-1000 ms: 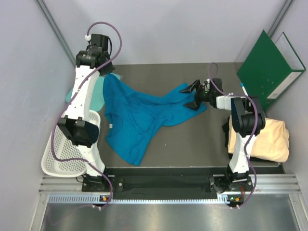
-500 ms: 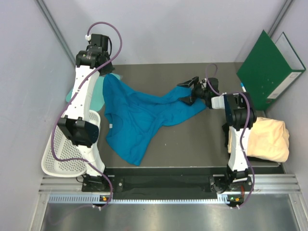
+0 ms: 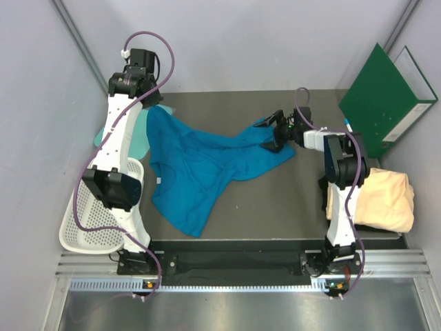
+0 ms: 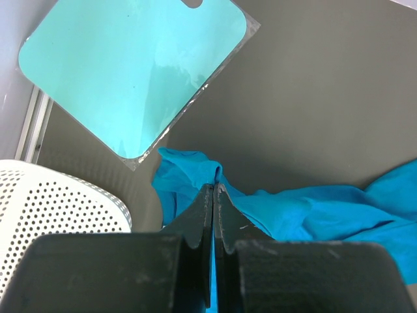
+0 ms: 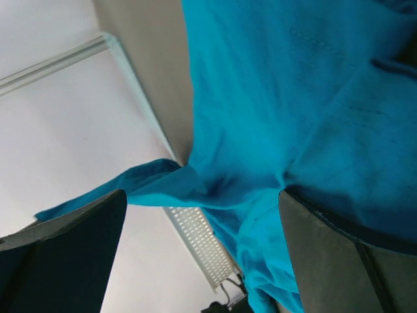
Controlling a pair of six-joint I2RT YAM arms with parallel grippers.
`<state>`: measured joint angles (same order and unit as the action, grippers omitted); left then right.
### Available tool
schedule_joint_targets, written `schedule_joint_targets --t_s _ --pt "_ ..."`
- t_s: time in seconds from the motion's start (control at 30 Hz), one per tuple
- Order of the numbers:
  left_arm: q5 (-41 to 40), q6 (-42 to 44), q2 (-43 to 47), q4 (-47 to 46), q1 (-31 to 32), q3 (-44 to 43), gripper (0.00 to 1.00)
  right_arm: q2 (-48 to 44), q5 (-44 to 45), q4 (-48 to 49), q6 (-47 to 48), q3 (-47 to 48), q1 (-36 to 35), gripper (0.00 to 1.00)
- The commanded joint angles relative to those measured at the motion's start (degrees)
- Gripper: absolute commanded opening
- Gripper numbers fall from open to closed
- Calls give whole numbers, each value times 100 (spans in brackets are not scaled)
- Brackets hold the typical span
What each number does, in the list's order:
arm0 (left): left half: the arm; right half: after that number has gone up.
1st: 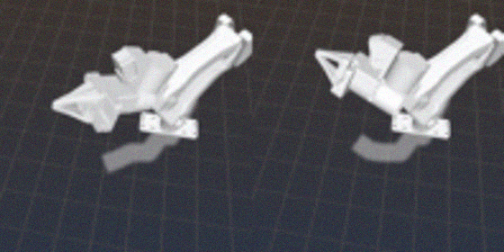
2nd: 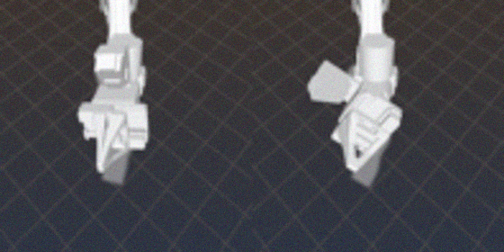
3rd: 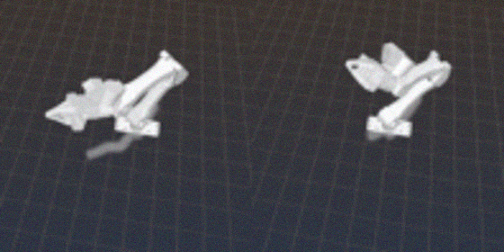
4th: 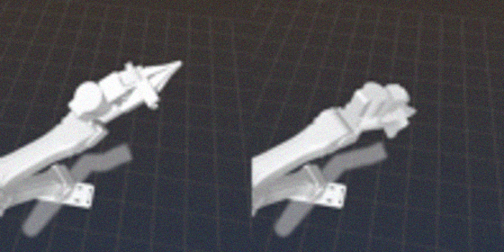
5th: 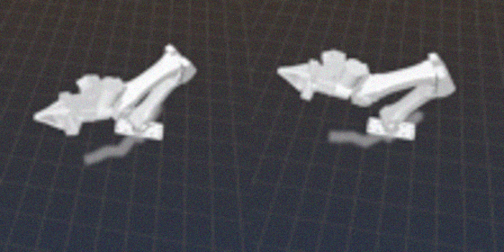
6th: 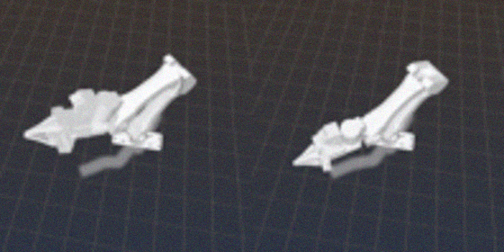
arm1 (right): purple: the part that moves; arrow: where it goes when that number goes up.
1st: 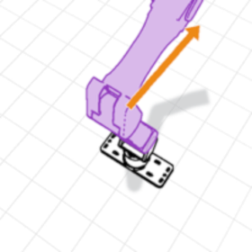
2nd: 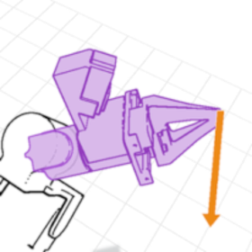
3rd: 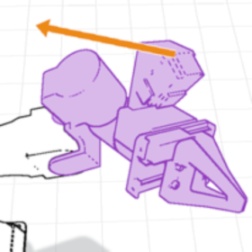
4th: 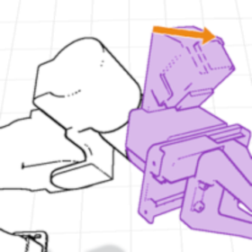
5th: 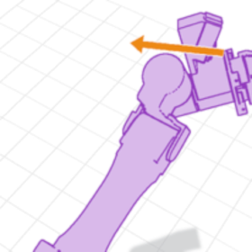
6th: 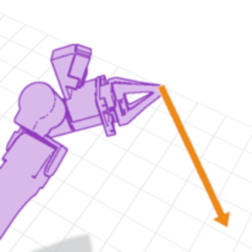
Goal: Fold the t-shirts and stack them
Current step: Flatten out the tshirt
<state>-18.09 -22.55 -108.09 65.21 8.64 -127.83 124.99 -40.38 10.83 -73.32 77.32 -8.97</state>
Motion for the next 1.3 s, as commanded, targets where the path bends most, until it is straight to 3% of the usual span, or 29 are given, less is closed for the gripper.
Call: schedule_joint_targets --t_s 0.0,0.2,0.63,1.27 --pt "-64 13 298 36 -38 -58 0 -467 531 -1477 1038 564 -87 100" --pt "-37 31 271 18 -38 -67 0 -256 847 -1988 1259 680 -157 100" --pt "-248 145 482 44 -91 -23 0 219 593 -539 310 732 -465 100" --pt "-292 233 895 -43 -302 364 0 -27 1647 -1065 643 573 -123 98"
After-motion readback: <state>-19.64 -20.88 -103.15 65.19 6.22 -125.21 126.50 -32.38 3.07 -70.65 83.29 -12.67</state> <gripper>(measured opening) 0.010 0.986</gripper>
